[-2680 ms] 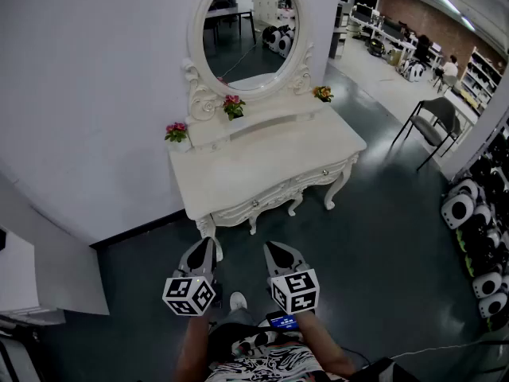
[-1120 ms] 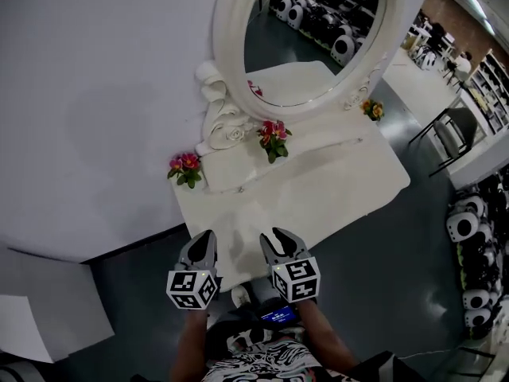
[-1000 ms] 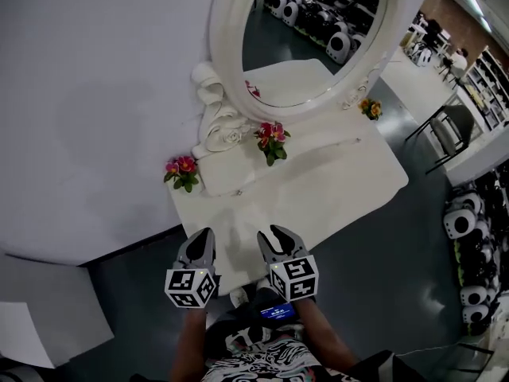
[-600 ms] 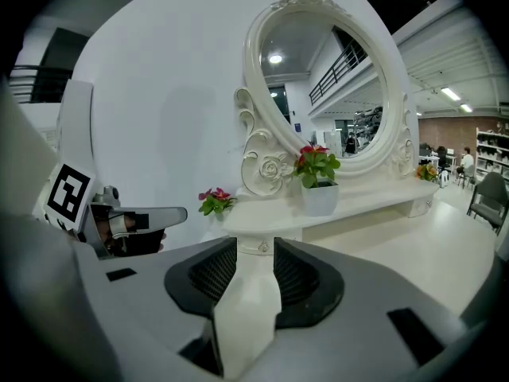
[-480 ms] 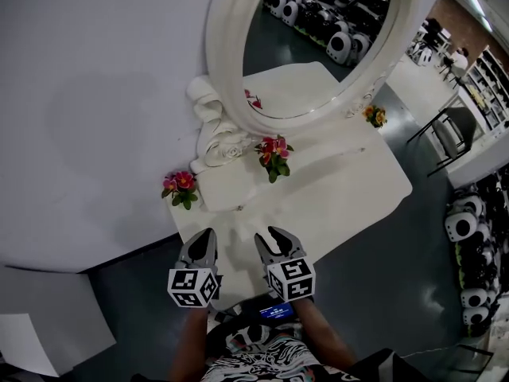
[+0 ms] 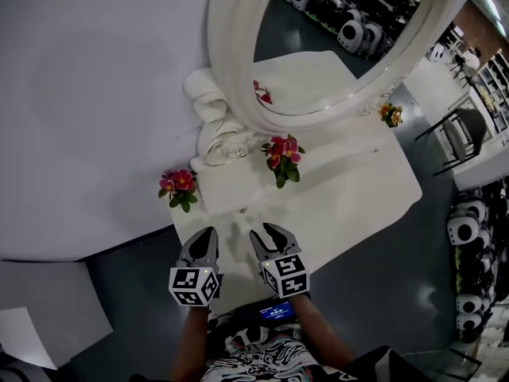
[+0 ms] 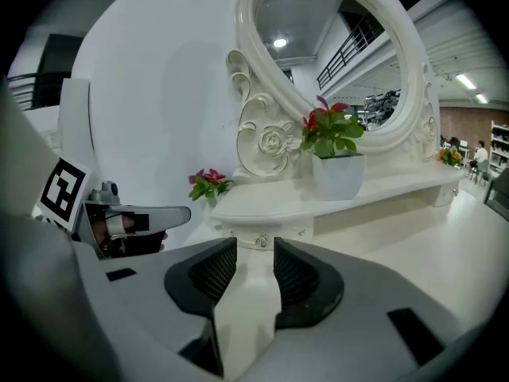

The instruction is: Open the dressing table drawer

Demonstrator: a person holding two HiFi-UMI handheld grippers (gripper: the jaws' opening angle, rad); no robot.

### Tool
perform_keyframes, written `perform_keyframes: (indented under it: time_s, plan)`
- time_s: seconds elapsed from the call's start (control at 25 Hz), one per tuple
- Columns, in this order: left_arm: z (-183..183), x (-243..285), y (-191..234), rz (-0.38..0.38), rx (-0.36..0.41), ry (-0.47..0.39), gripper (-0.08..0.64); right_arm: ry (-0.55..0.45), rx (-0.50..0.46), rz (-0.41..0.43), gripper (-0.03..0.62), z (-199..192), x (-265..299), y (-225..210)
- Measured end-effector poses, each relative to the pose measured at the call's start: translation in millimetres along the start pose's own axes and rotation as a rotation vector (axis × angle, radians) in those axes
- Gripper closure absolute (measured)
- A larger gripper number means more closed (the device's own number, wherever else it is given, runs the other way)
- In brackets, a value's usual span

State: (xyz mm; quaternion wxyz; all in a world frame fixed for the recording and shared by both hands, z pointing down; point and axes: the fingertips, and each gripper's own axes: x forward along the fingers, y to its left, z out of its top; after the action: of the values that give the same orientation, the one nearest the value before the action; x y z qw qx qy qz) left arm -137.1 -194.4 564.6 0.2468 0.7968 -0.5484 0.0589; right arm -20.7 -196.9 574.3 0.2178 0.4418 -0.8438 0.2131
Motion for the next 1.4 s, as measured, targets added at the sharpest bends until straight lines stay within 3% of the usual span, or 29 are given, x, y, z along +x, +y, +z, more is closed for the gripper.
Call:
perform_keyframes:
  time_s: [0.68, 1.0, 1.4]
  plan:
    - [-40.2, 30.8, 23.8, 0.020, -0.040, 0.092, 0.558, 0.078, 0.016, 0.052, 0.445, -19.7, 73.1, -9.3]
    - [-43.8, 37.5, 23.4, 0.007, -0.063, 0.096, 0.558, 0.075, 0.016, 0.059, 0.489, -16.7, 93.5, -10.3]
    - [-37.8, 33.2, 16.6, -0.010, -0.061, 0.079, 0.558, 0.099, -0.012, 0.071, 0.492, -23.7, 84.8, -9.1]
